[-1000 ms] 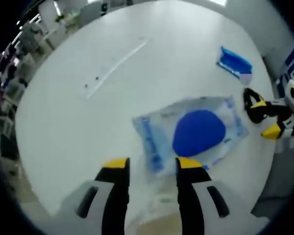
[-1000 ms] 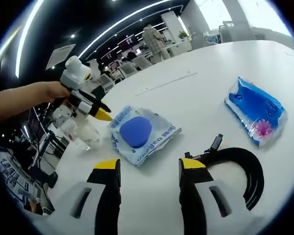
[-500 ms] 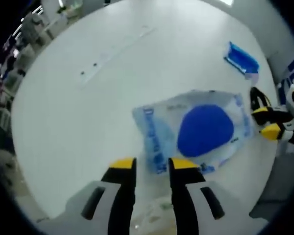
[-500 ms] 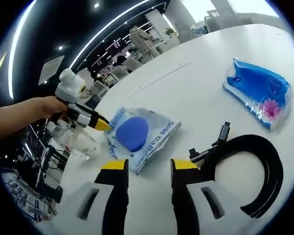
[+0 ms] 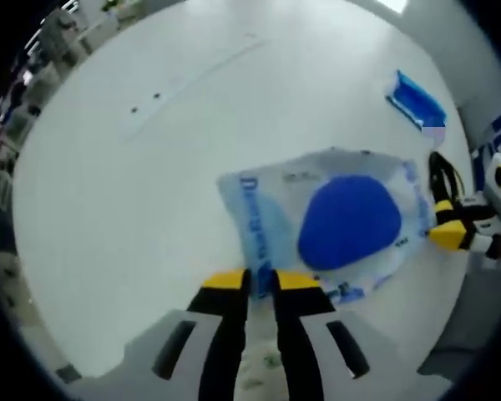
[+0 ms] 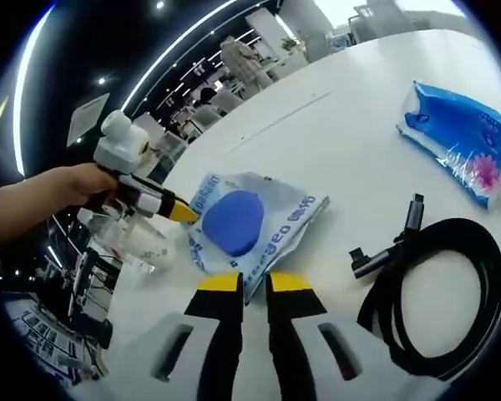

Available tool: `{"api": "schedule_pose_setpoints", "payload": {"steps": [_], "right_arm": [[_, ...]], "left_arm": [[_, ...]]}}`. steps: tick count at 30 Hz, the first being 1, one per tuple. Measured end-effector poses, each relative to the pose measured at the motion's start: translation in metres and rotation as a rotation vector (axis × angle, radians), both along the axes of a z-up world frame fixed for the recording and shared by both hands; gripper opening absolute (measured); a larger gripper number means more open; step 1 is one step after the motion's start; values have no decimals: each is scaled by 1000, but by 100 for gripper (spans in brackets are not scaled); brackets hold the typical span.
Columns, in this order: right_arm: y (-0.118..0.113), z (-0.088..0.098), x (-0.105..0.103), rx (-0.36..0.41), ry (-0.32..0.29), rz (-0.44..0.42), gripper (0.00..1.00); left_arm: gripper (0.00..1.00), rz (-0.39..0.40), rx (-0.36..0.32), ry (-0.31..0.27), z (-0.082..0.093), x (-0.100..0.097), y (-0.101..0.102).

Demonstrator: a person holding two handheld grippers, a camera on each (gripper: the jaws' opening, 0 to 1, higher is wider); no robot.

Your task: Arrange the tabletop items into an orderly group along one side of the table until the central work area is clear of visible clutter.

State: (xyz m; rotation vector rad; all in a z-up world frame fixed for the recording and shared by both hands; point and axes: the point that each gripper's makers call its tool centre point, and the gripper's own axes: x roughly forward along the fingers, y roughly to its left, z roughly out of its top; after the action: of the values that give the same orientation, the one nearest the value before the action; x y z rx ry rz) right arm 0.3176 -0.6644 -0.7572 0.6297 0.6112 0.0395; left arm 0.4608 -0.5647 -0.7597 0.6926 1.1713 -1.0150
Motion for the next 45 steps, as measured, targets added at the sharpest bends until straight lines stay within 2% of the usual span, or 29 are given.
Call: {"api": "schedule_pose_setpoints", "payload": {"steps": [4,10,18,25,37,41,45], "right_arm": [[-1,0,0,4,1,-4,4],[-6,9,0,-6,-20,-2,1],[-22,22,3,-17,-42,-26,0],[-36,30,3,-42,-52,-20,0],[-49,36,4,-90,-54,57,0],[-54,37,3,-102,-54,91,0],[-58,38,4,-98,-51,121,0]], "left_arm": [[2,11,1,5,1,-1,0],[0,28,-3,20,7,-7,0],[0,16,-31,5,26,-15,-7],[0,44,-56,16,36,-25,-9],[0,163,-117,22,43,-36,-6],[0,219,-170,52,47,-42,-6],[0,252,-193,77,49,-47,-3]]}}
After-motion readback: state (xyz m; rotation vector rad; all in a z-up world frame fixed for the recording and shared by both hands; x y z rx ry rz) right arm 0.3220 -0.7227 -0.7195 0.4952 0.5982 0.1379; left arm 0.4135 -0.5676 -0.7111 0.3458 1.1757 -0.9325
